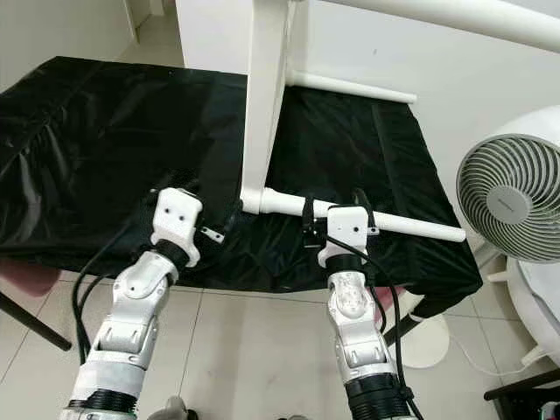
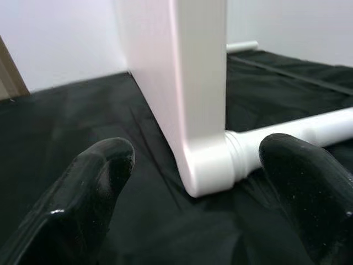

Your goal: Building children table

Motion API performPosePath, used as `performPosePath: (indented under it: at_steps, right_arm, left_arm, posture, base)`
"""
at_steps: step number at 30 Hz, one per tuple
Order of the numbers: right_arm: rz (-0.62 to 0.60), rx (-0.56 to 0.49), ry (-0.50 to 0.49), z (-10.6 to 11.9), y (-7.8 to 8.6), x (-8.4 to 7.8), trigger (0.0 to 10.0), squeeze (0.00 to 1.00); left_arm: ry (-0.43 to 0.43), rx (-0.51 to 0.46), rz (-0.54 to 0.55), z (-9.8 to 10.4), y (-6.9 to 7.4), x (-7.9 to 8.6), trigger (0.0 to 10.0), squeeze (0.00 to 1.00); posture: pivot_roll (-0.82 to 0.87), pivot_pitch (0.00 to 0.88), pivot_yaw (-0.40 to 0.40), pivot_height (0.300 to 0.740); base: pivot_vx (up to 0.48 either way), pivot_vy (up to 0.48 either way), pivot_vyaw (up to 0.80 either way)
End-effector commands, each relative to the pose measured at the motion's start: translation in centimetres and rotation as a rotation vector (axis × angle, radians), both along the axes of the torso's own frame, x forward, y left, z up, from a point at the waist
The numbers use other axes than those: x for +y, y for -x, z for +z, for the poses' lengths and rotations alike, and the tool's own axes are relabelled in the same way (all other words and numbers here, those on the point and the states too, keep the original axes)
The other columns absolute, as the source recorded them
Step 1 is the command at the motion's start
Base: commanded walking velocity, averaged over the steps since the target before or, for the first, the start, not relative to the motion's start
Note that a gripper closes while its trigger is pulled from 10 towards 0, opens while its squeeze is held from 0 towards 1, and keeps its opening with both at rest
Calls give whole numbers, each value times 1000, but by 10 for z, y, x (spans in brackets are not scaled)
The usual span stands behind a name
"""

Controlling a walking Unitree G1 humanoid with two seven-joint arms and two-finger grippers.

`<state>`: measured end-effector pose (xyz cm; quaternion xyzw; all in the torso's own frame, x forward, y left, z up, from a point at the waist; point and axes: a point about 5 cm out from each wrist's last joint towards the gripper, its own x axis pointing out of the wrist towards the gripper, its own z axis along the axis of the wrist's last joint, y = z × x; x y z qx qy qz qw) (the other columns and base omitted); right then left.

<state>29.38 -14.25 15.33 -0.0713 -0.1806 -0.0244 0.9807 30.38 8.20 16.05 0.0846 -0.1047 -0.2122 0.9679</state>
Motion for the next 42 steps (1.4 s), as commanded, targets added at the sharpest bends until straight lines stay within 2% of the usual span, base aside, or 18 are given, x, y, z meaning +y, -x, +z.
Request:
performPosePath:
  at_steps: [1, 10, 11, 16, 18, 21, 26, 28, 31, 33, 35, 42]
  right_arm:
    - [-5, -12, 13, 2, -2, -2, 10000, 0]
    - [-38, -34, -3, 8, -4, -6, 10000, 0]
    - [-50, -36, 0, 9, -4, -9, 10000, 0]
    - [-59, -37, 6, 9, -3, -12, 10000, 0]
    - [-76, -39, 10, 10, -2, -17, 10000, 0]
    - [-88, -42, 11, 11, 0, -20, 10000, 0]
    - [-98, -41, 10, 11, 3, -21, 10000, 0]
    - [-102, -38, 7, 10, 5, -20, 10000, 0]
    - [-103, -37, 7, 10, 5, -20, 10000, 0]
    - [-106, -34, 6, 9, 6, -20, 10000, 0]
    - [-106, -33, 6, 9, 7, -19, 10000, 0]
    - [-113, -26, 7, 8, 9, -20, 10000, 0]
  left_arm:
    - [31, 31, 73, -3, -3, -7, 10000, 0]
    - [28, 39, 54, 2, -10, -12, 10000, 0]
    - [21, 56, 37, 5, -16, -18, 10000, 0]
    - [6, 72, 10, 8, -24, -26, 10000, 0]
    - [-6, 75, 7, 15, -33, -34, 10000, 0]
    - [6, 86, 8, 19, -39, -39, 10000, 0]
    - [20, 107, 52, 23, -48, -38, 10000, 0]
    - [34, 118, 93, 28, -57, -36, 10000, 0]
    - [39, 121, 106, 30, -60, -35, 10000, 0]
    - [57, 137, 168, 37, -71, -29, 10000, 0]
    - [74, 135, 190, 44, -76, -26, 10000, 0]
    - [83, 122, 164, 46, -72, -25, 10000, 0]
  posture:
    - [123, 66, -25, 740]
    - [111, 84, -17, 740]
    - [101, 104, -10, 740]
    - [95, 113, -7, 740]
    - [86, 122, -2, 740]
    - [67, 129, 6, 740]
    - [58, 133, 11, 740]
    - [51, 138, 13, 740]
    - [51, 138, 13, 740]
    - [47, 142, 16, 740]
    - [47, 142, 16, 740]
    - [48, 141, 21, 740]
  base:
    - [0, 0, 0]
    - [0, 0, 0]
    - [0, 0, 0]
    - [0, 0, 0]
    - [0, 0, 0]
    - [0, 0, 0]
    - [0, 0, 0]
    - [0, 0, 0]
    - [0, 0, 0]
    - [0, 0, 0]
    - [0, 0, 0]
    - [0, 0, 0]
